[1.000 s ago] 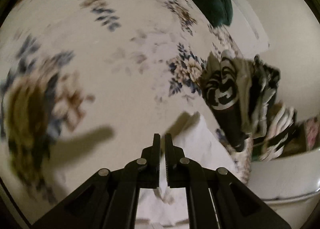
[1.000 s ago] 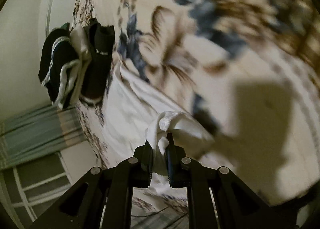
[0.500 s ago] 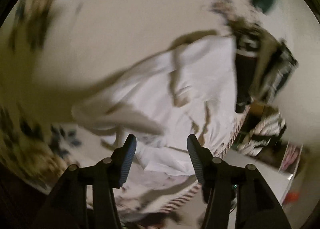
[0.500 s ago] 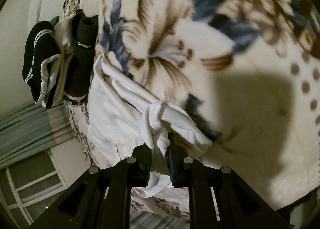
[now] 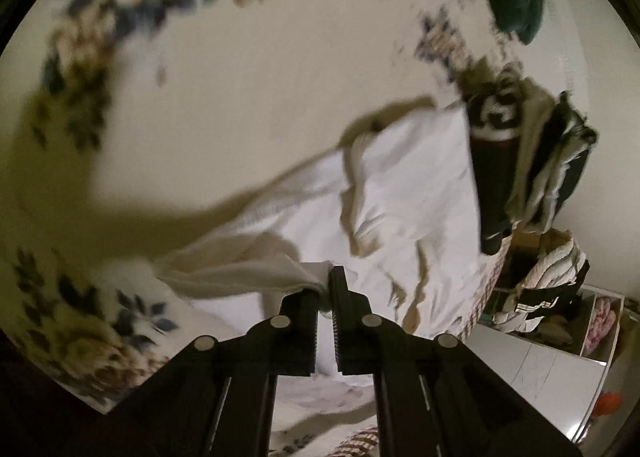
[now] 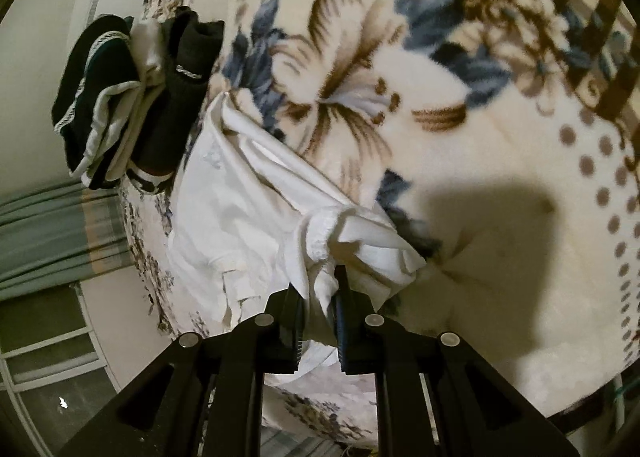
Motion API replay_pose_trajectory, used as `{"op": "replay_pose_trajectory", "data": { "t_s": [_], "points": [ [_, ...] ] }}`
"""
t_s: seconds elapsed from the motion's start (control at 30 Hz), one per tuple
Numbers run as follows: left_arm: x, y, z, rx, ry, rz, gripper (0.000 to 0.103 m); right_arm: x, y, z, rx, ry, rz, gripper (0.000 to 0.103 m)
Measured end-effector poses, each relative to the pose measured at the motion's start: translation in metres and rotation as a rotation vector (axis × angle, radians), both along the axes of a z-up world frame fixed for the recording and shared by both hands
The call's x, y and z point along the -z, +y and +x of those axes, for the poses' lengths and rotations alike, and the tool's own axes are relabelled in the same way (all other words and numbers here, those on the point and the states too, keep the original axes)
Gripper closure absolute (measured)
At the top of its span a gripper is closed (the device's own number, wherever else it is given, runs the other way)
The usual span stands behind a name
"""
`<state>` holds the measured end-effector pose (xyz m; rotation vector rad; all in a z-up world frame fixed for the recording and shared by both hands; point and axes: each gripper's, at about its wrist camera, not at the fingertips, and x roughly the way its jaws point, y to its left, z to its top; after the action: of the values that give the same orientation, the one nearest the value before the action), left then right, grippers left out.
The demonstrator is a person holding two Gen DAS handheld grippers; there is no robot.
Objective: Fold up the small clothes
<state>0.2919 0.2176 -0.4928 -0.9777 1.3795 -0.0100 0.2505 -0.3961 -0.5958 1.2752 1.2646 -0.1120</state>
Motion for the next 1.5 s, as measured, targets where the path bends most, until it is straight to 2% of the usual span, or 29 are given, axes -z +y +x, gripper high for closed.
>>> {"op": "replay_pose_trajectory", "data": {
  "t_s": [0.07, 0.27, 0.47, 0.63, 0.73, 0.8, 0.83, 0.87, 0.93, 1.0, 1.07, 1.13, 1.27, 1.3, 1.37, 1.5],
  "points": [
    [-0.01, 0.011, 0.002, -0.021, -0.031, 0.023, 0.099, -0.005, -0.002, -0.003, 0.003, -0.008, 0.0, 0.09],
    [-0.03, 0.036, 0.015, -0.097, -0.115, 0.025, 0.099, -0.018, -0.01, -0.01, 0.024, -0.028, 0.018, 0.09],
    [-0.042, 0.036, 0.057, -0.125, -0.196, 0.036, 0.099, -0.027, -0.013, 0.01, 0.007, -0.054, -0.014, 0.09],
    [-0.026, 0.024, 0.106, -0.094, -0.197, 0.065, 0.099, -0.024, -0.02, 0.039, 0.024, -0.081, -0.037, 0.091],
    [-0.006, 0.012, 0.136, -0.028, -0.172, 0.1, 0.099, -0.009, -0.026, 0.058, 0.072, -0.08, -0.002, 0.089],
    [0.007, 0.006, 0.154, 0.014, -0.135, 0.084, 0.097, 0.005, -0.032, 0.066, 0.12, -0.08, 0.054, 0.084],
    [0.01, 0.006, 0.159, 0.019, -0.118, 0.081, 0.095, 0.008, -0.035, 0.067, 0.143, -0.082, 0.069, 0.074],
    [0.008, 0.007, 0.16, 0.017, -0.122, 0.059, 0.092, 0.009, -0.038, 0.067, 0.165, -0.094, 0.072, 0.059],
    [-0.003, 0.01, 0.155, 0.026, -0.151, 0.034, 0.064, 0.001, -0.043, 0.061, 0.195, -0.14, 0.063, 0.043],
    [-0.021, 0.017, 0.138, 0.025, -0.211, 0.043, 0.054, -0.012, -0.044, 0.055, 0.178, -0.182, 0.033, 0.043],
    [-0.03, 0.018, 0.121, 0.034, -0.226, 0.063, 0.054, -0.028, -0.037, 0.05, 0.094, -0.183, -0.053, 0.042],
    [-0.031, 0.013, 0.1, 0.056, -0.197, 0.085, 0.054, -0.034, -0.024, 0.047, 0.012, -0.169, -0.095, 0.042],
    [0.002, -0.015, 0.08, 0.116, -0.072, 0.021, 0.054, -0.02, 0.013, 0.052, -0.129, -0.066, -0.101, 0.042],
    [0.015, -0.026, 0.081, 0.136, -0.03, 0.027, 0.054, -0.014, 0.022, 0.057, -0.146, -0.063, -0.085, 0.042],
    [0.028, -0.042, 0.09, 0.17, -0.001, 0.02, 0.054, -0.003, 0.034, 0.069, -0.153, -0.061, -0.074, 0.043],
    [0.035, -0.066, 0.127, 0.231, -0.013, 0.068, 0.054, 0.008, 0.046, 0.104, -0.12, -0.087, -0.047, 0.043]
  ]
}}
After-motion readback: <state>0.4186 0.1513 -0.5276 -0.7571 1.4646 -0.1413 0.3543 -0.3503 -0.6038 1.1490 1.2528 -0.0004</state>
